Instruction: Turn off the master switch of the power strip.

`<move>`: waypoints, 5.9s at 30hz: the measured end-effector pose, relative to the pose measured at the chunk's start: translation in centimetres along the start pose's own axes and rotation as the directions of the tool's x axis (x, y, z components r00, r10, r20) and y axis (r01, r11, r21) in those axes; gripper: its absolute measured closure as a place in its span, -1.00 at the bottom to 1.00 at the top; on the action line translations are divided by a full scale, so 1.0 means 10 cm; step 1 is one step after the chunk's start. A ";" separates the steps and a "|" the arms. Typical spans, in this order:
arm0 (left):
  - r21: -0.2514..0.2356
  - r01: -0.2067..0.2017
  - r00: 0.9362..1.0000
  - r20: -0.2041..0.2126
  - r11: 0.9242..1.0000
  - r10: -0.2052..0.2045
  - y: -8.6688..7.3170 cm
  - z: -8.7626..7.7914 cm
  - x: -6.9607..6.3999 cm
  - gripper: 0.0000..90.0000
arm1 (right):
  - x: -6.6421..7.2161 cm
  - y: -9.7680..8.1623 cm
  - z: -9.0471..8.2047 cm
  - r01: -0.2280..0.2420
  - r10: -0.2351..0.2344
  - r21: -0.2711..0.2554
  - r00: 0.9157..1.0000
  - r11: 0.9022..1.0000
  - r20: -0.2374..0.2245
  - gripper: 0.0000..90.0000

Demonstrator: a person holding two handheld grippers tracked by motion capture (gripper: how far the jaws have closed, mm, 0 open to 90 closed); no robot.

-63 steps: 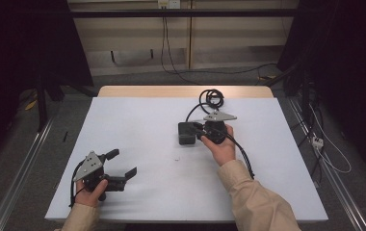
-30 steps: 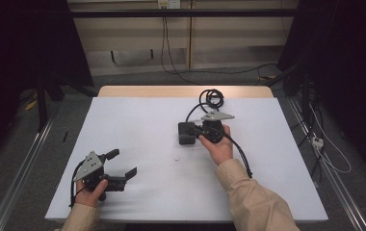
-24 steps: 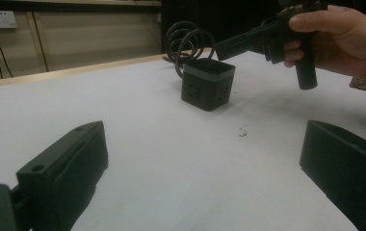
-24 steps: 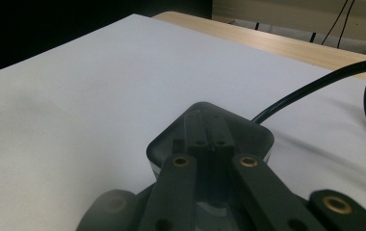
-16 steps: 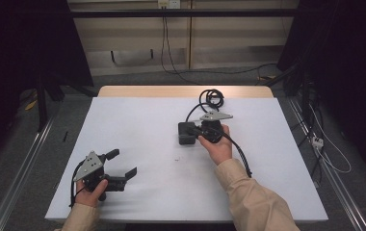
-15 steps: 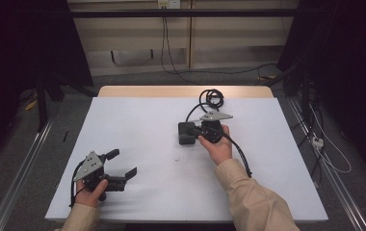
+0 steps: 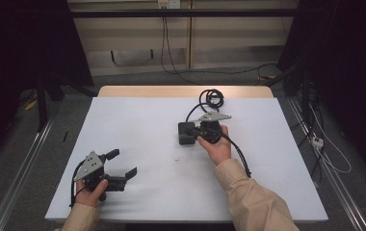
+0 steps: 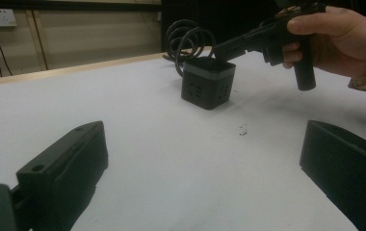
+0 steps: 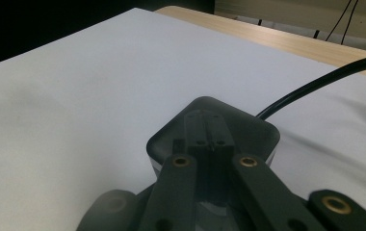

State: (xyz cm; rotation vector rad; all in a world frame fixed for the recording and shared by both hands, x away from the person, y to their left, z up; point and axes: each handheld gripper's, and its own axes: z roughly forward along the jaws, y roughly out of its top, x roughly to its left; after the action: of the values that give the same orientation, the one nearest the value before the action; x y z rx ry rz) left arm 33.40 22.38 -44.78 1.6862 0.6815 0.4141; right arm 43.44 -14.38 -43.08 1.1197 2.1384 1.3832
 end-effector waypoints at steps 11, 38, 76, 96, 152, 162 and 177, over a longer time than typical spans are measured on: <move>0.002 -0.003 1.000 0.002 1.000 0.003 0.00 0.00 0.00 -0.94 | 0.02 0.00 0.02 -0.006 0.006 0.008 1.000 1.000 -0.002 1.00; 0.000 -0.003 1.000 0.001 1.000 0.003 0.00 0.00 -0.02 -0.94 | 0.09 0.01 0.04 0.055 -0.056 0.018 0.998 0.998 0.036 1.00; 0.000 -0.008 1.000 0.001 1.000 0.008 0.00 0.00 -0.01 -0.94 | 0.08 -0.01 0.04 0.050 -0.050 0.006 0.998 0.999 0.032 1.00; -0.001 -0.009 1.000 -0.003 1.000 0.009 0.01 -0.02 -0.01 -0.94 | 0.06 0.00 0.00 0.043 -0.043 -0.008 0.999 0.999 0.026 1.00; 0.011 -0.010 1.000 -0.002 1.000 0.010 0.00 0.01 -0.03 -0.94 | -0.06 -0.59 -0.95 -0.027 0.027 0.007 1.000 1.000 -0.004 -0.64; 0.009 -0.011 1.000 0.003 1.000 0.011 0.00 0.03 -0.04 -0.94 | -0.08 -0.75 -1.14 -0.025 0.025 0.018 1.000 1.000 -0.010 -0.67; 0.013 -0.013 1.000 0.001 1.000 0.013 0.00 0.03 -0.04 -0.94 | -0.12 -0.91 -1.37 -0.024 0.024 0.020 1.000 1.000 0.004 -0.69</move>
State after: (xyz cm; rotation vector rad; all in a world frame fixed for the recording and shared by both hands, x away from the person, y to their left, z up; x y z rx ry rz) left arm 33.24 21.91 -44.80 1.7033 0.6745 0.4187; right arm 31.31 -25.43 -44.98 1.1588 2.1472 1.3720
